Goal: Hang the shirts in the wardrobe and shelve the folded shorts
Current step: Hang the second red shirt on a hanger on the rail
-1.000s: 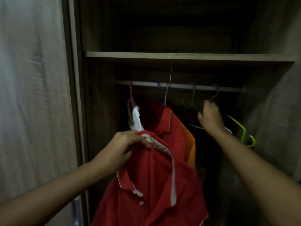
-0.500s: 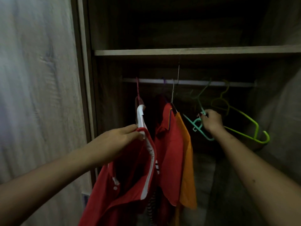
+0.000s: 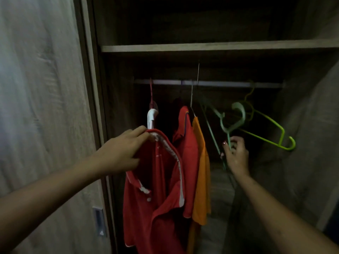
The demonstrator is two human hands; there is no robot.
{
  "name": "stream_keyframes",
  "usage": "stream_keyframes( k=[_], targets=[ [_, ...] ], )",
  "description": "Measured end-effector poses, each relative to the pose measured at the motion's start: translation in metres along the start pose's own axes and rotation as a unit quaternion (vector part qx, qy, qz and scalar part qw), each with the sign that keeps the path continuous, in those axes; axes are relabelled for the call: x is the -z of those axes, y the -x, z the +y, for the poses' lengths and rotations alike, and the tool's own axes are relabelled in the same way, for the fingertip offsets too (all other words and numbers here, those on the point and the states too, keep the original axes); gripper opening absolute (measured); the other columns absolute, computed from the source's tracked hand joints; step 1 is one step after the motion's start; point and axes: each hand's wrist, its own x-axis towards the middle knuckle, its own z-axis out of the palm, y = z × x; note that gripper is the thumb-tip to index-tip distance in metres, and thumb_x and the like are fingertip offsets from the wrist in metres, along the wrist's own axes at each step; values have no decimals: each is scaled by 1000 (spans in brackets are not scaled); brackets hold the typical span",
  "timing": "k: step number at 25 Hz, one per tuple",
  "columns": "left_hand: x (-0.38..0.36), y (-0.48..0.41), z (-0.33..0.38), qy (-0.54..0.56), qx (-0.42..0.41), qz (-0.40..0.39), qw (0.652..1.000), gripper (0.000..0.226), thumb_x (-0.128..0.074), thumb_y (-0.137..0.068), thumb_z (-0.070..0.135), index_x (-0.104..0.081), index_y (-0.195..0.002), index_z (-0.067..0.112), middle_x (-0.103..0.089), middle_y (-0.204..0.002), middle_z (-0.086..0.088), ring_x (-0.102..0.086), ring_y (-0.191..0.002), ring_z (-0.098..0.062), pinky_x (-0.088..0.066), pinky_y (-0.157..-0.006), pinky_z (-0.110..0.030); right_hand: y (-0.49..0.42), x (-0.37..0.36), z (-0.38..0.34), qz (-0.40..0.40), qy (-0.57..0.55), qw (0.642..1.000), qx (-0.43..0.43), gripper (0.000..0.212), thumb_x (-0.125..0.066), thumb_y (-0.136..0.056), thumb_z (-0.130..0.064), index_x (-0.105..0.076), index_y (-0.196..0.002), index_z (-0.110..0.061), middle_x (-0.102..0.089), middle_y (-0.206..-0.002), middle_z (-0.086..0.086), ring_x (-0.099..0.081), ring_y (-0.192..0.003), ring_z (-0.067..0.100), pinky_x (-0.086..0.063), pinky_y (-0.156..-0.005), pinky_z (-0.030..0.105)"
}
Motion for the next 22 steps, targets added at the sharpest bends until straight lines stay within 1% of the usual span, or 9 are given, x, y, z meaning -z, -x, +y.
stream_keyframes(
  k=[3,6,9,10,12,13,15,19,22],
  targets=[
    [-3,-15,11,92,-5,-12,996,68,-59,-70,6,-42,-133,27,-39,-125,8,-51,-104,-12,-52,-75,-25,22,5,13,-16,9,1000,-20,17,-53,-92,-9,-59,-108,-10,-58,-71,-7,-56,-67,7,-44,-64,24],
    [-6,-26,22,153,-17,-21,988,68,-59,-69,-5,-48,-130,21,-43,-123,4,-55,-97,-11,-45,-63,-11,33,23,-1,-51,-2,998,27,18,-53,-93,-14,-70,-92,-7,-64,-94,-8,-57,-93,-4,-40,-81,5],
    [-8,-30,26,179,-26,-24,983,65,-58,-68,-7,-51,-126,21,-45,-121,3,-55,-102,-14,-51,-71,-22,45,46,-10,-48,-22,998,40,20,-57,-91,-16,-74,-80,-16,-68,-105,-3,-60,-106,6,-43,-94,20],
    [-7,-30,27,182,-28,-27,982,64,-57,-68,-5,-52,-125,21,-46,-120,3,-54,-104,-14,-53,-76,-28,49,55,-14,-31,-20,999,39,21,-57,-91,-15,-73,-79,-18,-69,-104,0,-62,-102,7,-45,-90,22],
    [-5,-28,29,203,-34,-29,978,61,-54,-63,5,-55,-123,18,-48,-118,1,-53,-105,-14,-51,-81,-33,60,67,-29,11,-21,999,41,19,-56,-92,-14,-72,-82,-18,-71,-95,-1,-60,-72,-3,-42,-66,9],
    [-4,-28,29,220,-39,-28,974,63,-51,-60,8,-56,-122,16,-49,-116,-1,-53,-103,-14,-49,-82,-31,66,71,-42,27,-53,997,44,16,-55,-92,-14,-70,-85,-17,-73,-86,-6,-53,-55,-3,-35,-51,7],
    [-1,-26,31,244,-48,-23,968,64,-50,-57,7,-58,-120,13,-51,-114,-2,-52,-102,-10,-46,-82,-22,75,73,-76,47,-194,979,37,10,-55,-93,-18,-63,-88,-19,-74,-75,-8,-36,-40,1,-24,-40,11],
    [3,-22,27,250,-44,-38,967,65,-51,-56,6,-59,-119,19,-52,-119,-2,-51,-114,-13,-46,-92,-29,77,55,-136,-21,-464,886,-16,8,-50,-95,-20,-53,-88,-21,-72,-73,-2,-39,-47,0,-32,-44,13],
    [9,-19,25,256,-45,-34,965,63,-51,-57,4,-59,-118,18,-53,-121,-1,-50,-117,-11,-44,-98,-26,79,15,-152,-111,-531,837,-65,15,-45,-96,-15,-54,-86,-21,-66,-63,-9,-56,-59,-1,-42,-60,15]
  ],
)
